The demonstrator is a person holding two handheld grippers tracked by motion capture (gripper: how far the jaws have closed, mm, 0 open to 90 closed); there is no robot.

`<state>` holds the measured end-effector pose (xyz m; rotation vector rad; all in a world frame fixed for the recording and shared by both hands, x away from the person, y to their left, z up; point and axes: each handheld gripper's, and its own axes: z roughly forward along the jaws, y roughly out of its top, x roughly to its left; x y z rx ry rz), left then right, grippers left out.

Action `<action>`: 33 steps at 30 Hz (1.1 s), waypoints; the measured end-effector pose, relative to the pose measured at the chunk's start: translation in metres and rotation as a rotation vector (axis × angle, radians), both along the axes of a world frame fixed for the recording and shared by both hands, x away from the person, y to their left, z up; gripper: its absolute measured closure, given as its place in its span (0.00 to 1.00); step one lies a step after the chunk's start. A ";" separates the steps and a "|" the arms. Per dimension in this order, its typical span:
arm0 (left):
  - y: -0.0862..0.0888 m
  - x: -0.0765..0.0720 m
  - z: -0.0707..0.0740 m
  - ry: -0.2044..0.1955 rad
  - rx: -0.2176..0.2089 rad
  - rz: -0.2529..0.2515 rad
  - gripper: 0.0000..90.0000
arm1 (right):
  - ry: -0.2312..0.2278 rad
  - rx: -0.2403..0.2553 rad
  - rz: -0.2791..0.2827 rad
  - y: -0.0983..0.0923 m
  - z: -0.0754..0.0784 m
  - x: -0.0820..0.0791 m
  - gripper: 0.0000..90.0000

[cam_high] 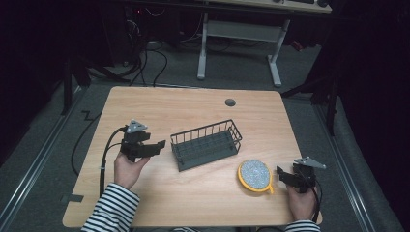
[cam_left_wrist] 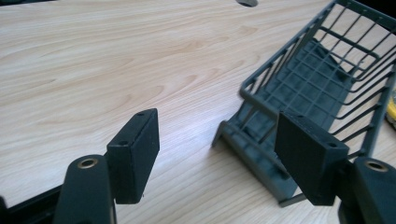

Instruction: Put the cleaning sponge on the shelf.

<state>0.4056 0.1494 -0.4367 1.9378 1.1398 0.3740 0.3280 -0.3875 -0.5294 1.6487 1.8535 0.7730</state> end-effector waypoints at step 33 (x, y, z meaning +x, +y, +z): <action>0.071 -0.024 -0.060 0.096 -0.050 0.187 0.36 | -0.001 0.002 0.002 0.000 0.000 0.000 0.33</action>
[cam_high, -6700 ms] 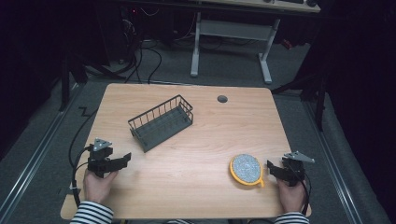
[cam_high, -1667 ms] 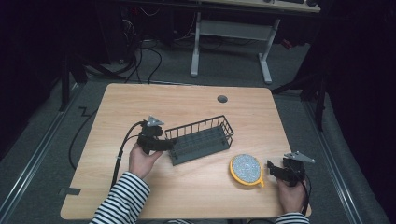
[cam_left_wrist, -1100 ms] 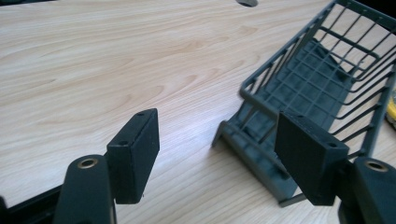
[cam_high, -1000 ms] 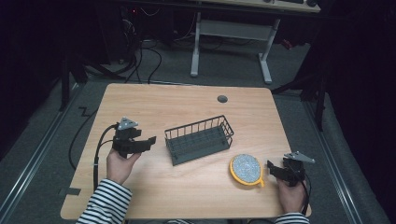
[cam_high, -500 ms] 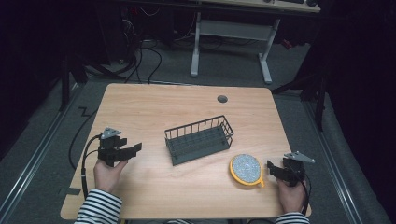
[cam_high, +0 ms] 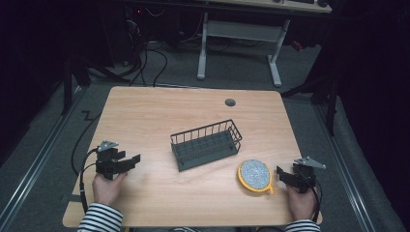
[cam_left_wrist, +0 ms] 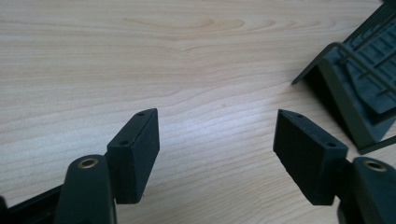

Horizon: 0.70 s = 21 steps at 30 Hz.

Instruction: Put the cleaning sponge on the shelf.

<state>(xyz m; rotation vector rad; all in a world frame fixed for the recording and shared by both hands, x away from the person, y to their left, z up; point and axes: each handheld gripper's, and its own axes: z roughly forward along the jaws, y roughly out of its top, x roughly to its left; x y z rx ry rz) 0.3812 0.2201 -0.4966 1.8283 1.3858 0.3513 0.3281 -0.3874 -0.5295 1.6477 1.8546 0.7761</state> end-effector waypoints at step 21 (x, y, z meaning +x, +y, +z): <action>-0.007 0.003 -0.030 0.008 0.139 0.029 0.35 | 0.000 0.002 -0.001 0.000 0.000 0.000 0.33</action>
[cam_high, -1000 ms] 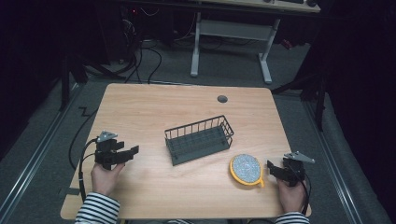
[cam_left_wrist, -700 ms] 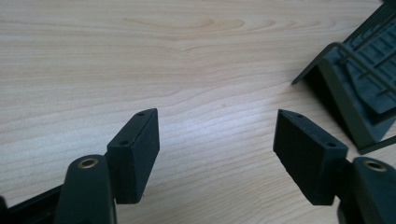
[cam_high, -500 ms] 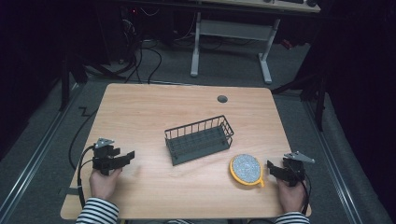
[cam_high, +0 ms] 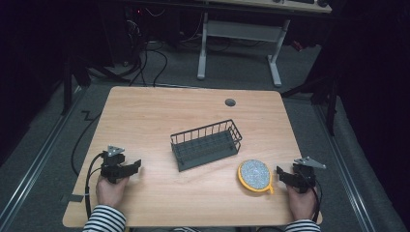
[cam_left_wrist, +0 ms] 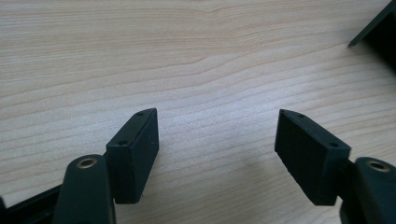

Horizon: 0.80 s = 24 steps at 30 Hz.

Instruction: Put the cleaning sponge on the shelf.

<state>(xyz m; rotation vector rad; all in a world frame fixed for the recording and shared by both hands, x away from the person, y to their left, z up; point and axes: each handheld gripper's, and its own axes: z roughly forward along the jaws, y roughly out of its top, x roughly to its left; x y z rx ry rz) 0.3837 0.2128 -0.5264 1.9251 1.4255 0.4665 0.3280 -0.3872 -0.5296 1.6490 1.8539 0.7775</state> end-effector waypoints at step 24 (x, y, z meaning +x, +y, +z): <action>-0.004 -0.003 -0.010 -0.073 0.075 0.008 0.31 | 0.036 -0.001 0.011 0.000 0.003 0.002 0.32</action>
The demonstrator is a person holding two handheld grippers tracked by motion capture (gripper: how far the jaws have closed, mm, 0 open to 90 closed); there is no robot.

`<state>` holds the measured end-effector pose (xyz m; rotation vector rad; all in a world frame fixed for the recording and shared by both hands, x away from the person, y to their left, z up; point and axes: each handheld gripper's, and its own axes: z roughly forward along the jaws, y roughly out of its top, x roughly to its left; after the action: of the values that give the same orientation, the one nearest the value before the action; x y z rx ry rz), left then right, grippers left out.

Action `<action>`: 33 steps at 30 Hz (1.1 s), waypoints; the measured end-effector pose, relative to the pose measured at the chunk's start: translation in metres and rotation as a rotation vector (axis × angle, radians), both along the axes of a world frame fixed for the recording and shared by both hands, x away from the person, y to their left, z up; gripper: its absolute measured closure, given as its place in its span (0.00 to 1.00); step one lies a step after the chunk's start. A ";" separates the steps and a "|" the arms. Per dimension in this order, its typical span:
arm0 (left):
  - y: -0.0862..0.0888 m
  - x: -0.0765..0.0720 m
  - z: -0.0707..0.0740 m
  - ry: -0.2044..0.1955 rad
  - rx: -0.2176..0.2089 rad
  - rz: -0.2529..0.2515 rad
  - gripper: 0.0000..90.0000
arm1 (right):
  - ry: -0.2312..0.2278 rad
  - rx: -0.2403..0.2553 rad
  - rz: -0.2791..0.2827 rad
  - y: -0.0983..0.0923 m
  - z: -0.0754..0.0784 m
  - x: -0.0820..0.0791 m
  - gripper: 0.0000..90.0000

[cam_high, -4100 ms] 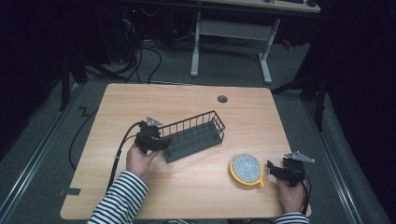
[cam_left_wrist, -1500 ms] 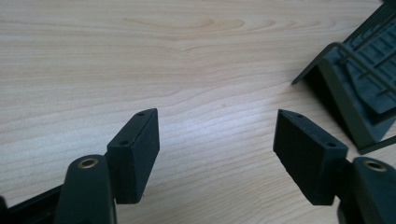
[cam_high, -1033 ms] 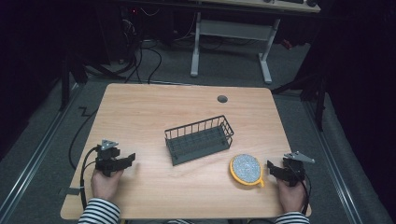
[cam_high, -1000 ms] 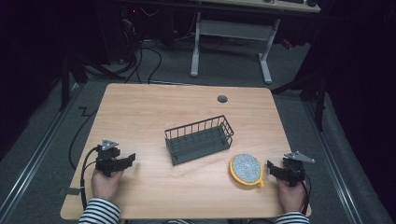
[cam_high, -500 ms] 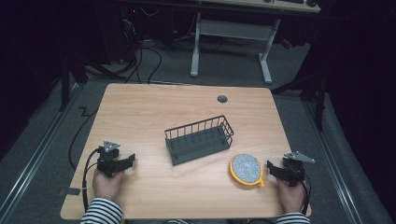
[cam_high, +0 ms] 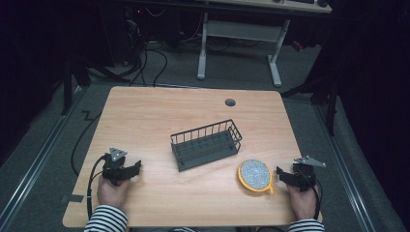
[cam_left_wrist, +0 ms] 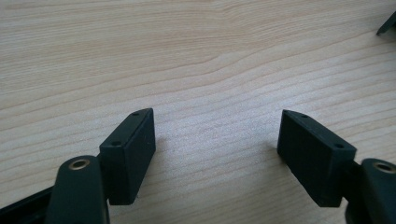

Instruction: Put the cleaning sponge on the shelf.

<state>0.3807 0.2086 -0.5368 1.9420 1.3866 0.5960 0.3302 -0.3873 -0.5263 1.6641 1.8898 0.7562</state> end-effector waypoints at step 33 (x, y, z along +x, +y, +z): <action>0.000 0.000 0.000 0.002 -0.001 -0.006 0.30 | 0.147 0.049 0.223 0.057 0.048 0.003 0.41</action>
<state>0.3806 0.2086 -0.5368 1.9456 1.3817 0.5905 0.3330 -0.3305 -0.4786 1.5935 2.2035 0.7915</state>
